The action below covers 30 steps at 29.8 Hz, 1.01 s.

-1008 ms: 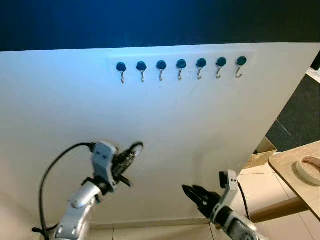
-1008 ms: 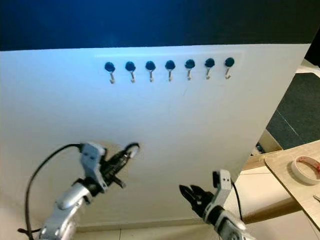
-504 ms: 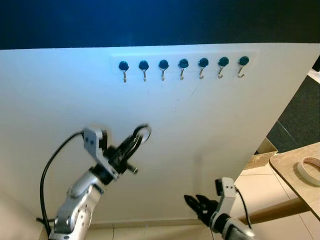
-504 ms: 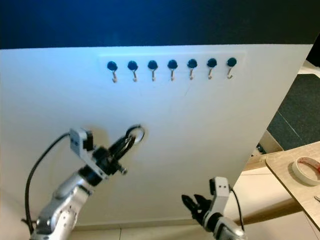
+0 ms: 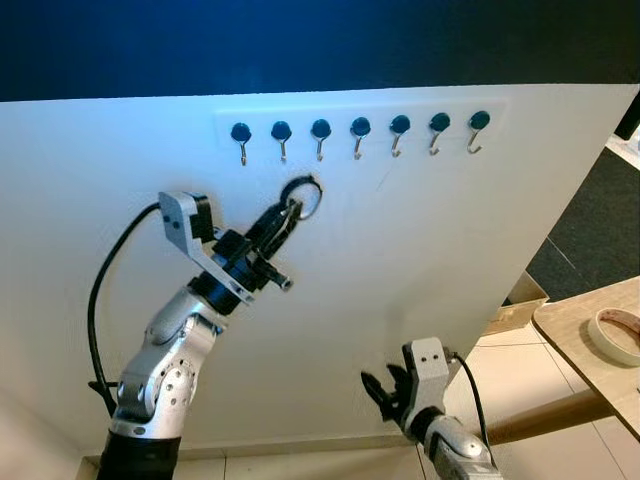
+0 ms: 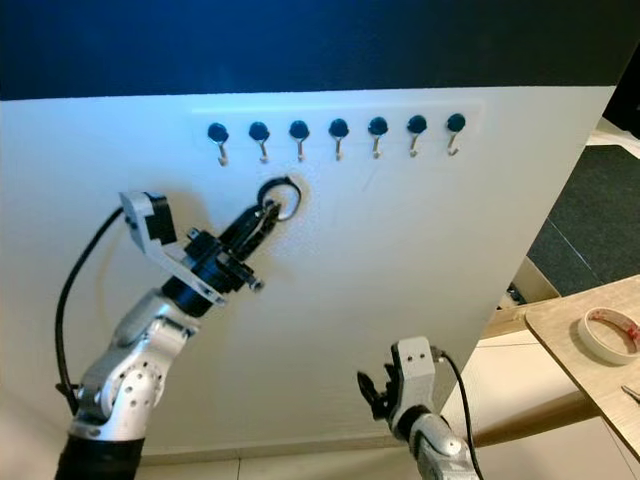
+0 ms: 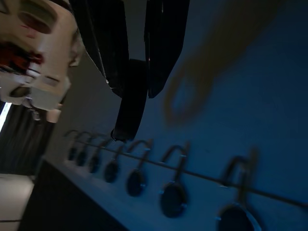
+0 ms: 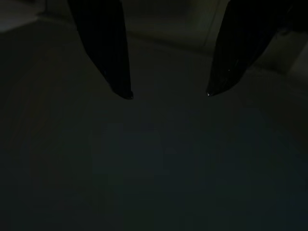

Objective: Hang keys on a hook

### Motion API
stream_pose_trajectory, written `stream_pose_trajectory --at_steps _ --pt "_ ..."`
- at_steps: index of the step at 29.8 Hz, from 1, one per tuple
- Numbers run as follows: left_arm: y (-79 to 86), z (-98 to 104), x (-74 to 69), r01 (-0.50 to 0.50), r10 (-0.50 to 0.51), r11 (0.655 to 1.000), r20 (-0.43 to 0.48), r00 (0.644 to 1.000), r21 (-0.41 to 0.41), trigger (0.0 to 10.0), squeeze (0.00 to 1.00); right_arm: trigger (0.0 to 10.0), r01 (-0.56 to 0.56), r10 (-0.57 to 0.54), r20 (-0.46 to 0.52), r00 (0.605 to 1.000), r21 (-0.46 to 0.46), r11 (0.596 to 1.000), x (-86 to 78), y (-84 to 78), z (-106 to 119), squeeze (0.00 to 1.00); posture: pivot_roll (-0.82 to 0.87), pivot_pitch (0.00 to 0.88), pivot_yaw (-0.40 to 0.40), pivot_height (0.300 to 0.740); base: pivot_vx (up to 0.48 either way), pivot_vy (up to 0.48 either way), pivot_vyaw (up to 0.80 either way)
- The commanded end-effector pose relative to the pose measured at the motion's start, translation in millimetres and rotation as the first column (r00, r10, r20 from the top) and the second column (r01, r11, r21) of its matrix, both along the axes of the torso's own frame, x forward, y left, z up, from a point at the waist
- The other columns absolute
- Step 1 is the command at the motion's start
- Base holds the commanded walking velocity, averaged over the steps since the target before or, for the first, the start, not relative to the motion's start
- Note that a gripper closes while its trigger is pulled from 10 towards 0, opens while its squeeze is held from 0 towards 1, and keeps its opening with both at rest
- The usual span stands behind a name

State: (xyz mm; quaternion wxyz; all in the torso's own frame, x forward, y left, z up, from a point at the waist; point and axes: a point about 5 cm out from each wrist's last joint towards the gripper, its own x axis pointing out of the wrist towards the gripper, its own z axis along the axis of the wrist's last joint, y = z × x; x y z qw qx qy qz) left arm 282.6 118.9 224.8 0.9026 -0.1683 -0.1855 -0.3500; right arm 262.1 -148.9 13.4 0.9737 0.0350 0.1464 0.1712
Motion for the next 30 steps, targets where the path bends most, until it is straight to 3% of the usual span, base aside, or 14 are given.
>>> stream_pose_trajectory --at_steps 1,10,20,23,26,30 --pt "1.1 7 2.6 -0.028 0.028 1.0 0.031 0.999 -0.014 10.0 0.0 10.0 -0.015 0.016 0.059 0.998 -0.02 1.0 4.4 4.8 7 0.0 0.04 0.054 0.009 0.74 0.0 0.0 0.0" --pt "2.2 18 2.4 -0.043 0.045 0.998 0.061 0.997 -0.043 10.0 0.0 10.0 -0.064 0.066 0.07 0.995 -0.04 0.997 2.8 10.5 4 0.0 0.04 0.053 0.009 0.74 0.0 0.0 0.0" --pt "1.2 25 3.0 -0.038 0.041 0.998 0.075 0.996 -0.05 10.0 0.0 10.0 -0.16 0.148 0.21 0.966 0.041 0.986 1.2 27.6 23 0.0 0.04 0.055 0.011 0.74 0.0 0.0 0.0" --pt "-0.7 25 2.3 -0.023 0.026 0.998 0.073 0.997 -0.051 10.0 0.0 10.0 -0.226 0.2 0.282 0.938 0.062 0.972 -0.2 37.2 36 0.0 0.04 0.055 0.012 0.74 0.0 0.0 0.0" --pt "-3.3 23 1.2 -0.003 0.005 0.999 0.057 0.998 -0.047 10.0 0.0 10.0 -0.332 0.294 0.375 0.879 0.04 0.942 -4.5 51.8 56 0.0 0.04 0.058 0.013 0.74 0.0 0.0 0.0" --pt "-6.4 20 0.1 0.02 -0.018 0.999 0.044 0.999 -0.037 10.0 0.0 10.0 -0.367 0.322 0.402 0.857 0.038 0.929 -4.4 57.6 64 0.0 0.04 0.057 0.015 0.74 0.0 0.0 0.0"
